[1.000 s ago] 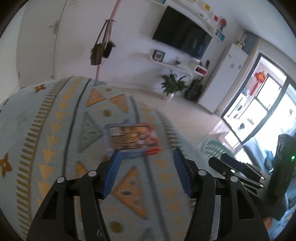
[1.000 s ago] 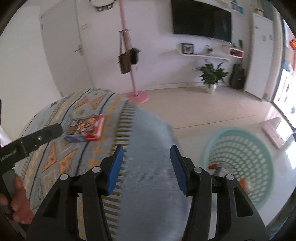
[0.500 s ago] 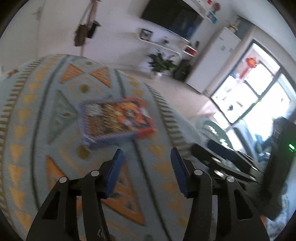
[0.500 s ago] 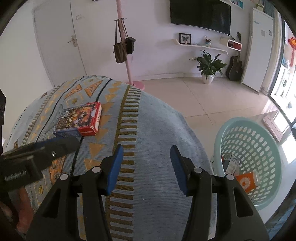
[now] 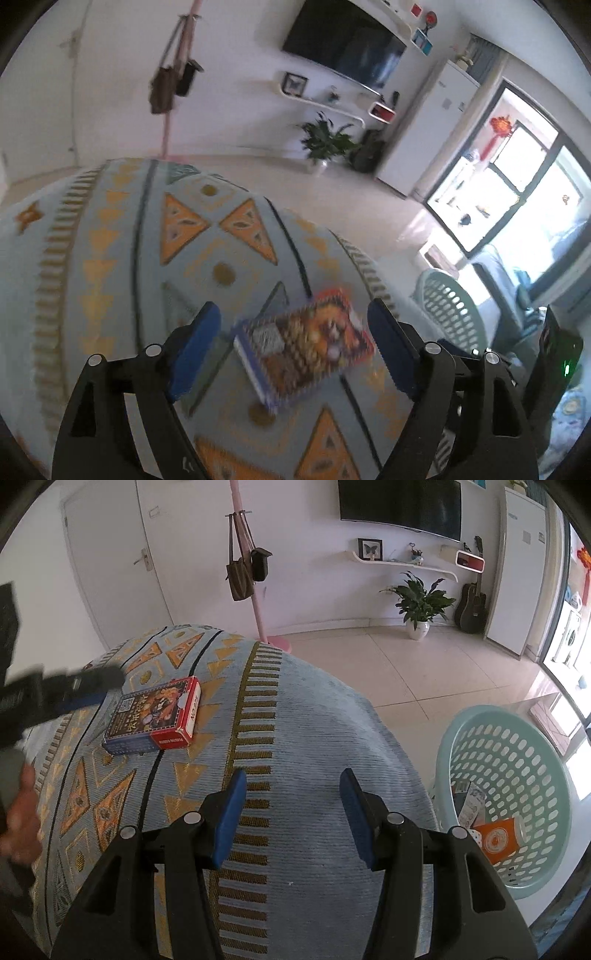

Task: Collect trash
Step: 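Move the left tool back to the rug toward the red card box, then grasp the red card box with the left tool and lift it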

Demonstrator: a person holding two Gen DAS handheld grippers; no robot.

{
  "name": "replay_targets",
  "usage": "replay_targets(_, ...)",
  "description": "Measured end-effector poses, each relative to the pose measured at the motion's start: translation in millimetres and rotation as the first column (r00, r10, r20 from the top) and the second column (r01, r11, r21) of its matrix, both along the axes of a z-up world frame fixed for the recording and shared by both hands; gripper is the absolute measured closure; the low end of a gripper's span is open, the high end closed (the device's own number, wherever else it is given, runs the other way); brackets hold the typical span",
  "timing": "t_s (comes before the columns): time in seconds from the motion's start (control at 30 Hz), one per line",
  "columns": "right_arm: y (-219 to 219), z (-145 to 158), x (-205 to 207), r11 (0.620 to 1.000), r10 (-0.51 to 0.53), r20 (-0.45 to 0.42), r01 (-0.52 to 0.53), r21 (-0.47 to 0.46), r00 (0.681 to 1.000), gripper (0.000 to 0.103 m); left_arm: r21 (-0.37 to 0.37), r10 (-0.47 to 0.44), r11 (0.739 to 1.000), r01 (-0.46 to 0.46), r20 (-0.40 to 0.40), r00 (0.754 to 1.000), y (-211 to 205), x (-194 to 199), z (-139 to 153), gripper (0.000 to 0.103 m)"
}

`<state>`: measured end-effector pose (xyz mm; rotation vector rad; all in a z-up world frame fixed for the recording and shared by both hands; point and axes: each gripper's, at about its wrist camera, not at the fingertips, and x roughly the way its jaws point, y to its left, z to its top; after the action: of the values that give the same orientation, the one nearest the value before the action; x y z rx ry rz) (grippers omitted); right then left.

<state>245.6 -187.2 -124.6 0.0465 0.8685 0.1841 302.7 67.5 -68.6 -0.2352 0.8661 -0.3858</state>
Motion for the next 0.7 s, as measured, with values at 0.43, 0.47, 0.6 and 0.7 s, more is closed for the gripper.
replay_targets(0.43, -2.6, 0.5, -2.1, 0.999, 0.01, 0.018, -0.01, 0.033, 1.0, 0.054, 0.169, -0.216, 0.959, 0.226, -0.075, 0.973, -41.9, -39.9, -24.9, 0.024)
replay_targets(0.47, -3.2, 0.4, -1.7, 0.999, 0.006, 0.016, -0.007, 0.039, 1.0, 0.054, 0.182, -0.204, 0.96, 0.214, -0.072, 0.976, -44.3, -41.2, -25.4, 0.024)
replay_targets(0.6, -8.4, -0.8, -0.9, 0.998, -0.009, 0.004, 0.009, 0.067, 1.0, 0.054, 0.228, -0.144, 0.962, 0.153, -0.056, 0.988, -58.3, -36.8, -25.4, 0.024)
replay_targets(0.7, -9.5, -1.5, -1.7, 0.997, -0.019, 0.0, 0.019, 0.081, 1.0, 0.054, 0.29, -0.091, 0.952, 0.1, -0.044, 0.995, -65.3, -37.2, -26.1, 0.03)
